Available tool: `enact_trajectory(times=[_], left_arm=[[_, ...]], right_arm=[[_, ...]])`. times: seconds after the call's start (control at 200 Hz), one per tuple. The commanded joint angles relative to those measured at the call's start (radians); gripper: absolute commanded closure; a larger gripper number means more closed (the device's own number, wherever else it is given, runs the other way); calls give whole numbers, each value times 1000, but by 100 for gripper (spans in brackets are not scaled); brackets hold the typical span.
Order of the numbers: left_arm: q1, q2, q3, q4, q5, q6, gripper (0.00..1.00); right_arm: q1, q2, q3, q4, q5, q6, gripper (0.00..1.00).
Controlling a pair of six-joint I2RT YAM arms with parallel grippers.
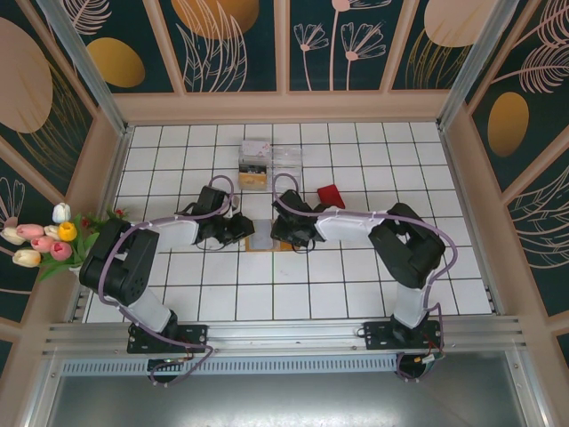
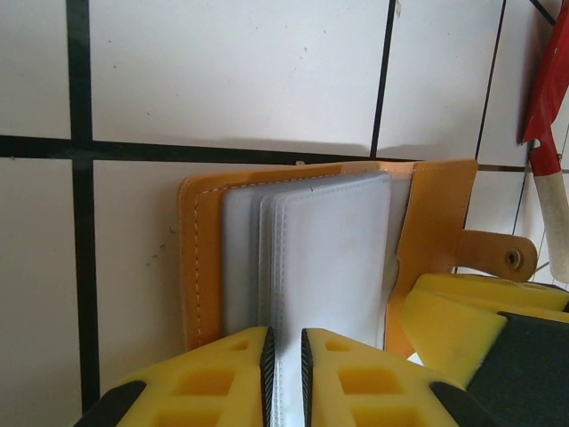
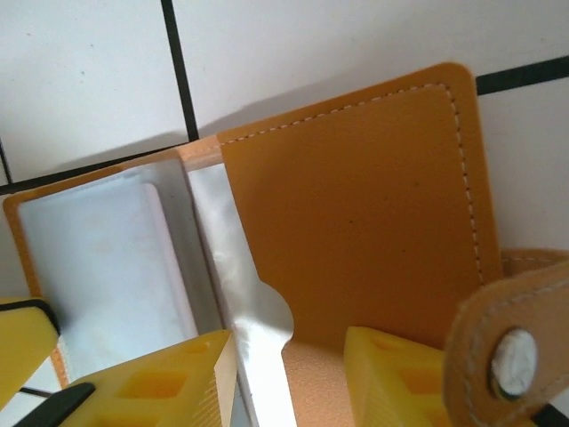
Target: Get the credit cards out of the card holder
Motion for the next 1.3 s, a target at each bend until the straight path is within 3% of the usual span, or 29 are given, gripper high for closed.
enact_trajectory(times=[0.0,0.15,0.44,0.831,1.296], left_arm=[[6,-19,26,-11,49,5,80],[6,-54,28,1,96,-3,76],[6,-23,4,-45,71,31,67],[6,8,-1,-2,104,13,72],[6,45,4,14,136,6,71]], right_arm=[[5,-30,-65,-6,-74,51,61],[4,-57,-72,13,-66,52,60],[-9,-47,-79,31,-73,54,59],[-21,-45,-84,40,-93,39,59],[-28,-35,-82,53,-109,35,61]])
